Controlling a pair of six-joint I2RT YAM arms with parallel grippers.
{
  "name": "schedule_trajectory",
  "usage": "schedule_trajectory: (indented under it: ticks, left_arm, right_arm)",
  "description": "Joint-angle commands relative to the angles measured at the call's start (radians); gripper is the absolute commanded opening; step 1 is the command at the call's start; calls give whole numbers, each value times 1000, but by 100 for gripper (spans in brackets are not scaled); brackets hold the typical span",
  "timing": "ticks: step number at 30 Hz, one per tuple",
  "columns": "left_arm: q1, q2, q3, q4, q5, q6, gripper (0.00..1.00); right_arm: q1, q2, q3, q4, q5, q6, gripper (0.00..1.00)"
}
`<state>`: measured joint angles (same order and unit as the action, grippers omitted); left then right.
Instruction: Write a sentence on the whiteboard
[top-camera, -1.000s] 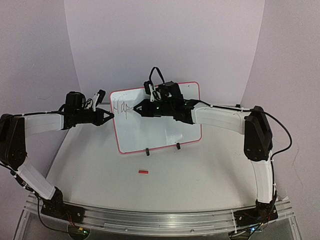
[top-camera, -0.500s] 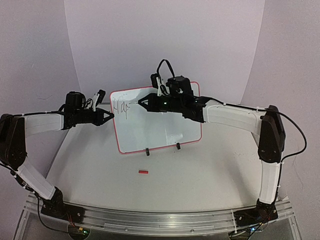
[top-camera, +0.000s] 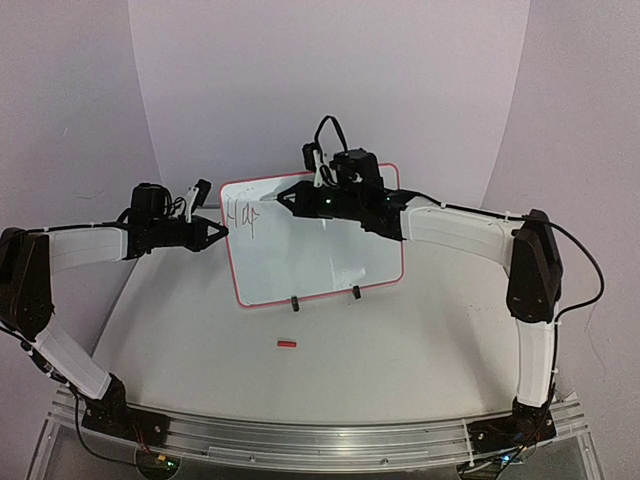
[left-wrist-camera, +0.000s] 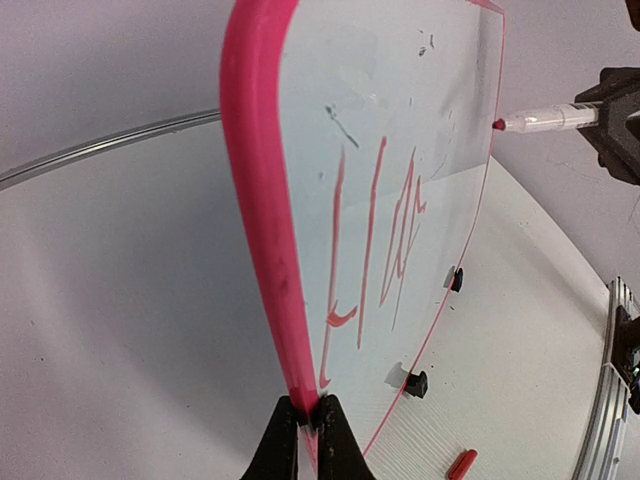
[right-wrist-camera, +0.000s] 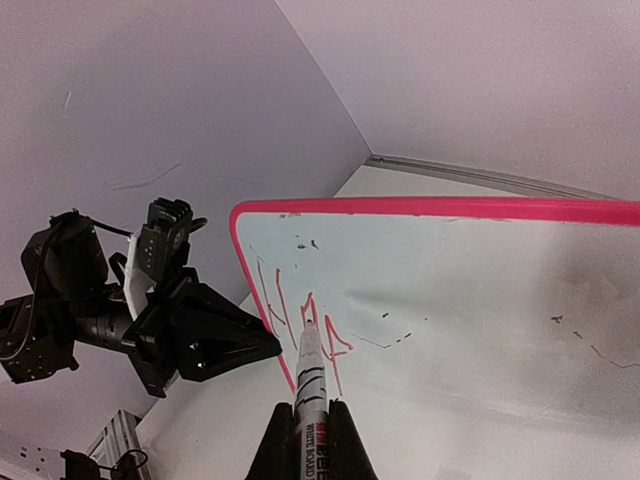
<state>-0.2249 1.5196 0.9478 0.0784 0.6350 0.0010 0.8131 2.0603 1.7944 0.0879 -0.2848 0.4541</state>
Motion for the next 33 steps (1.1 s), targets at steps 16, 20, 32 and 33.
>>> schedule_trajectory:
  ticks: [16, 20, 32, 33]
  left_arm:
    - [-5, -9, 27, -21, -28, 55, 0]
    - [-4, -10, 27, -20, -27, 54, 0]
    - [-5, -15, 27, -22, -28, 53, 0]
    - [-4, -16, 27, -22, -29, 52, 0]
  right_arm:
    - [-8, 34, -19, -36, 22, 3, 0]
    - [-9, 23, -68, -37, 14, 13, 0]
    - [-9, -37, -105, -2, -52, 36, 0]
    - [-9, -48, -106, 7, -55, 38, 0]
